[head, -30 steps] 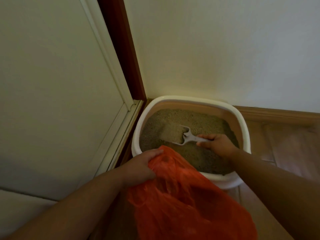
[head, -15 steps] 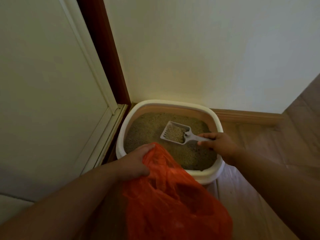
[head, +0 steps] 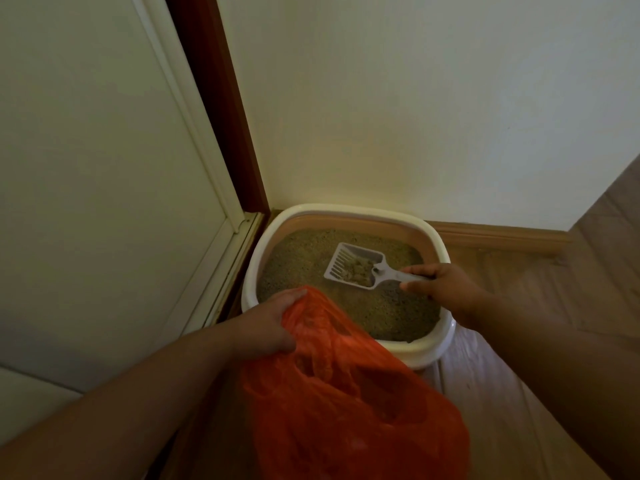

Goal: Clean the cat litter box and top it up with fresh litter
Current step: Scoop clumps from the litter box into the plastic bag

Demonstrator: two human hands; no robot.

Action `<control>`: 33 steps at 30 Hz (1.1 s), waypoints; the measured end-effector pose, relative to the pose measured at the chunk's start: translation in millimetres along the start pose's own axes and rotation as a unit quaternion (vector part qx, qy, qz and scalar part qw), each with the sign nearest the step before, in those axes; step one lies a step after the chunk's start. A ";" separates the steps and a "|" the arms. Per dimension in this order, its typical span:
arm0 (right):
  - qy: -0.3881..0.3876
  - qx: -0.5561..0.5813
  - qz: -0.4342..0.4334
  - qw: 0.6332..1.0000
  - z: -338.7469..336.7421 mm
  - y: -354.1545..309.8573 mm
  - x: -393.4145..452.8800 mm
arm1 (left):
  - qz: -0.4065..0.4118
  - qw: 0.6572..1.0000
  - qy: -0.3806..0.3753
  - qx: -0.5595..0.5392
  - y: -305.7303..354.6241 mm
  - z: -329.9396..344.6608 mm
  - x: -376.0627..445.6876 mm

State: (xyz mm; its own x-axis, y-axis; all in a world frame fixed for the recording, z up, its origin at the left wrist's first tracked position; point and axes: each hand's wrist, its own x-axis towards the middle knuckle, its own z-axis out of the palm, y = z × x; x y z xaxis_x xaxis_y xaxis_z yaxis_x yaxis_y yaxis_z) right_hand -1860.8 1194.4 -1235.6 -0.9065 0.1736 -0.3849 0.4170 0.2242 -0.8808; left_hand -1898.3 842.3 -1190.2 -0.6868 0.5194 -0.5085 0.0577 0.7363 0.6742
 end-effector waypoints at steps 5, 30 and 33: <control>0.007 0.003 0.000 1.000 -2.3 -5.0 -0.9 | -0.005 1.000 -0.005 -0.006 1.8 -0.6 -3.1; -0.057 -0.036 -0.032 0.997 -17.3 -27.5 -15.6 | -0.045 0.985 -0.050 0.160 16.4 -7.9 -13.5; -0.081 -0.046 -0.038 0.995 -17.3 -33.4 -18.5 | -0.059 0.958 -0.106 0.258 13.7 -4.7 -15.6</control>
State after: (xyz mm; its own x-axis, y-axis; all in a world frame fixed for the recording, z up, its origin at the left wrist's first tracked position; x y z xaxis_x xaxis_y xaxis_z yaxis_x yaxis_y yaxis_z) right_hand -1856.9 1200.2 -1194.2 -0.9313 -0.0032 -0.3642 0.3443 0.3180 -0.8833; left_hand -1890.2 842.2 -1170.6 -0.5516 0.4551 -0.6990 0.3771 0.8836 0.2776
